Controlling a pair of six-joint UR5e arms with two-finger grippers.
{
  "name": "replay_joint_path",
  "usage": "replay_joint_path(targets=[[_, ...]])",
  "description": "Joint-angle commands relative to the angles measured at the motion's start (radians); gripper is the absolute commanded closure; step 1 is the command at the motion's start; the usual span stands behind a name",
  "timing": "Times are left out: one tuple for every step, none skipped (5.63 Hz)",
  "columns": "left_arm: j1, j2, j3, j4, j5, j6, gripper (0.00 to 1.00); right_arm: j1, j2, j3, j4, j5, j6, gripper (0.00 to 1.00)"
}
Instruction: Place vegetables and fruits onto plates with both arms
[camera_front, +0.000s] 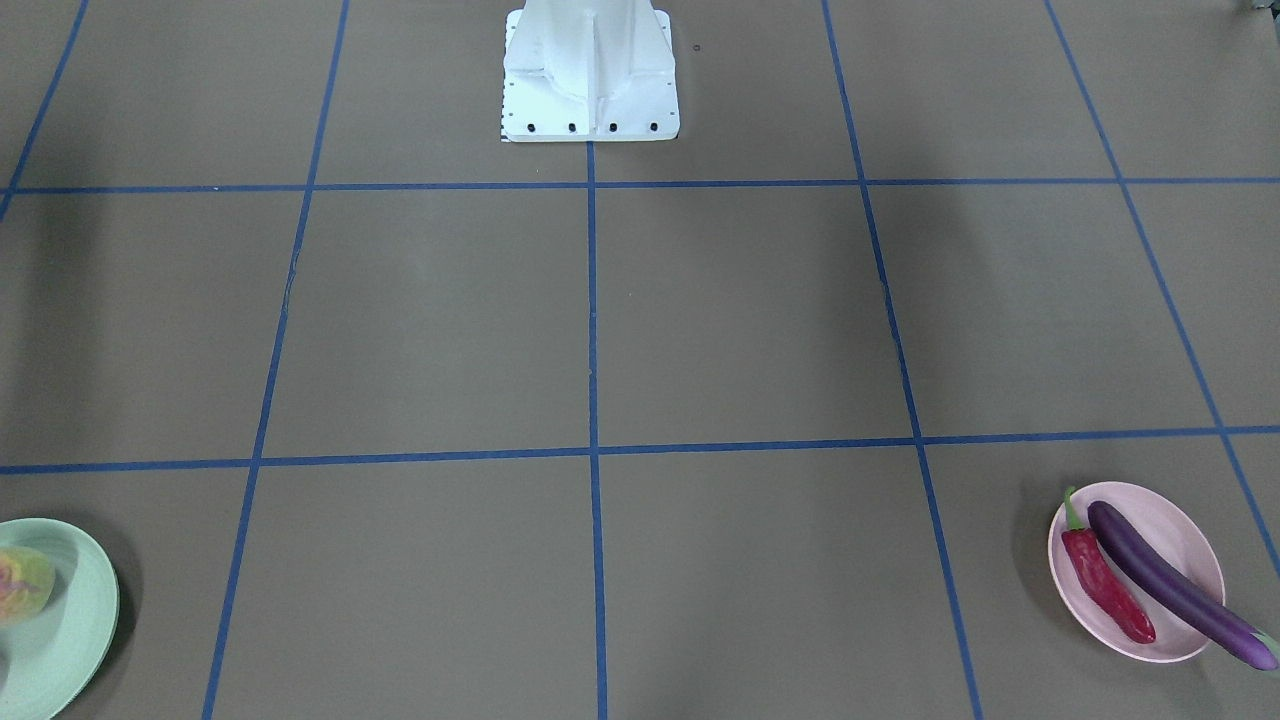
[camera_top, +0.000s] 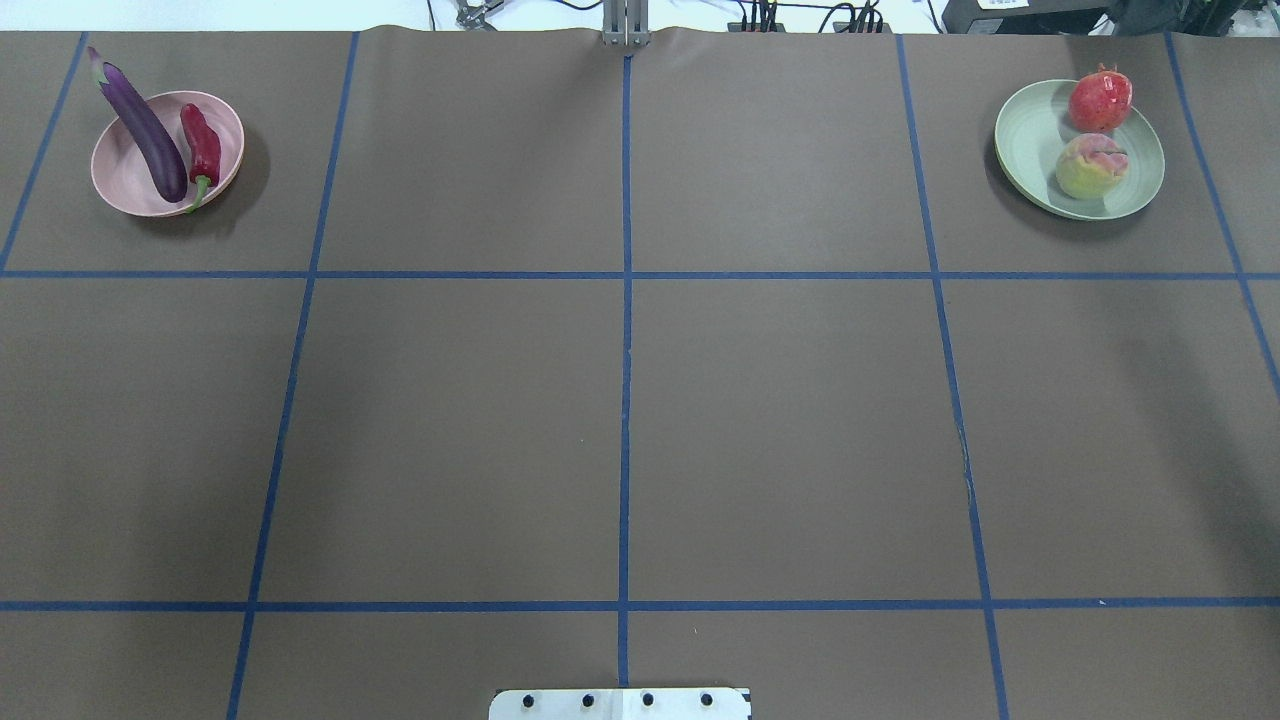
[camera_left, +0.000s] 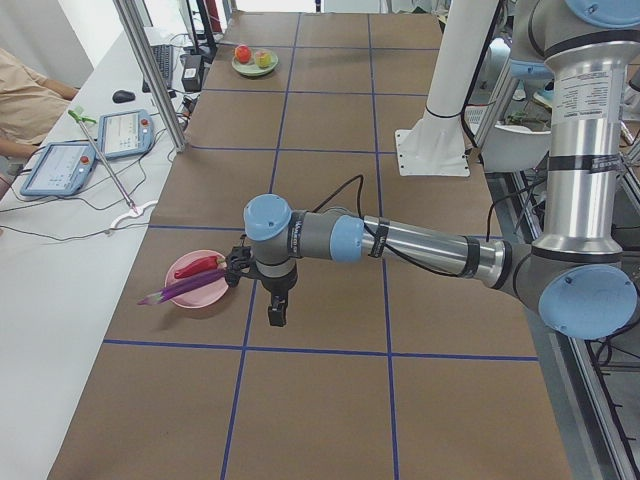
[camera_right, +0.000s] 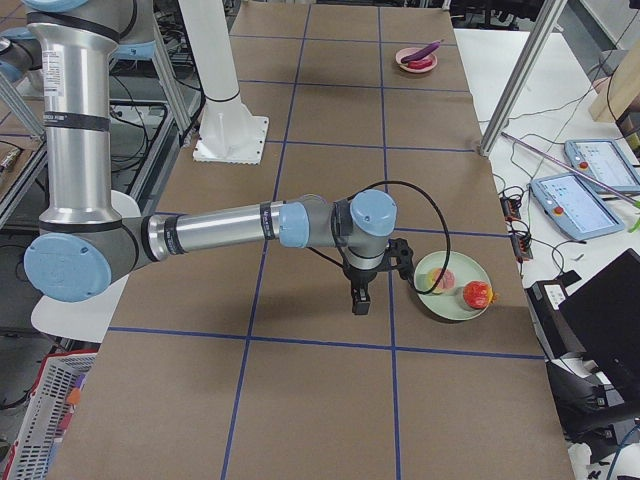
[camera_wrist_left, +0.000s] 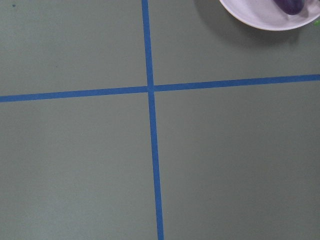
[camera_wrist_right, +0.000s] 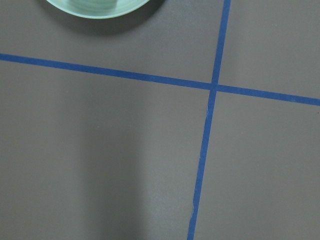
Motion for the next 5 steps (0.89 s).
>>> replay_joint_path(targets=[[-0.001,0.007,0.006,-0.001,-0.043,0.002,0.0,0.0,0.009,-0.007,-0.007,0.005,0.0,0.0],[-0.001,0.014,-0.005,-0.001,-0.041,0.0,0.0,0.0,0.007,-0.01,-0.009,0.015,0.0,0.0],[-0.011,0.052,-0.011,-0.016,-0.026,0.01,0.0,0.003,0.01,-0.001,0.0,0.019,-0.005,0.0],[-0.046,0.066,-0.073,-0.039,-0.024,-0.003,0.0,-0.049,0.037,-0.02,0.003,0.014,-0.012,0.0],[-0.037,0.068,-0.025,-0.04,-0.019,-0.003,0.0,-0.069,0.047,-0.03,-0.004,-0.004,-0.006,0.0]])
